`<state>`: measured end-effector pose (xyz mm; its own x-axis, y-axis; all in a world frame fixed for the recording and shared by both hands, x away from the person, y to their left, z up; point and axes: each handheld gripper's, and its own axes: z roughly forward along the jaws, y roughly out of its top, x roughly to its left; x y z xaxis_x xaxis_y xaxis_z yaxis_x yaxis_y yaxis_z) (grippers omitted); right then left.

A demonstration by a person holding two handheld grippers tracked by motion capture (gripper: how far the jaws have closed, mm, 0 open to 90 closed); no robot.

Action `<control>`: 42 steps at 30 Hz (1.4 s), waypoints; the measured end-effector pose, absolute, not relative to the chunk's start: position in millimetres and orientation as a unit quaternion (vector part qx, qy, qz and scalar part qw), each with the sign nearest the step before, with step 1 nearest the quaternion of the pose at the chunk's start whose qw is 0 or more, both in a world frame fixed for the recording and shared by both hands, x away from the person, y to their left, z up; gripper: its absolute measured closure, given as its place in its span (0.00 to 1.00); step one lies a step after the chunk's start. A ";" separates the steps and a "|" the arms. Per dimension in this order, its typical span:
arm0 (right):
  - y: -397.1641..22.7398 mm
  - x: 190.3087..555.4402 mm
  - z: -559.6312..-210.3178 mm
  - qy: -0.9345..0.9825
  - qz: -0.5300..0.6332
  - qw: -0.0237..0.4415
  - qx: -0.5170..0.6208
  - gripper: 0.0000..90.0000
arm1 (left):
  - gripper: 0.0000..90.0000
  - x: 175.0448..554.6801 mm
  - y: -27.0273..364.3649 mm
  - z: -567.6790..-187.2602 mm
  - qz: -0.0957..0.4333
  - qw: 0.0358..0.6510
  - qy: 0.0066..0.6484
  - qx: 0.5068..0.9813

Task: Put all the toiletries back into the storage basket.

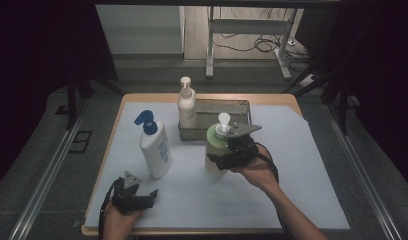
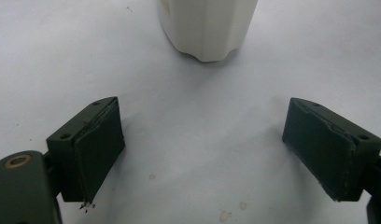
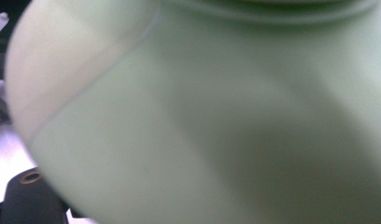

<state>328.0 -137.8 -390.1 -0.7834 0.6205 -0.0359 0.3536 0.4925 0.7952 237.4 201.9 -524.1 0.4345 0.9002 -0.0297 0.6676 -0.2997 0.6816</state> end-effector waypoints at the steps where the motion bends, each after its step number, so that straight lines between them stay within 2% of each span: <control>1: -138.0 329.8 -388.9 0.848 0.415 0.161 0.289 0.14 | 0.13 237.4 201.9 -524.1 0.183 0.318 0.499 0.785; 42: -126.8 378.0 -342.2 0.838 0.415 0.176 0.307 0.14 | 0.14 237.7 202.1 -524.0 0.182 0.317 0.499 0.786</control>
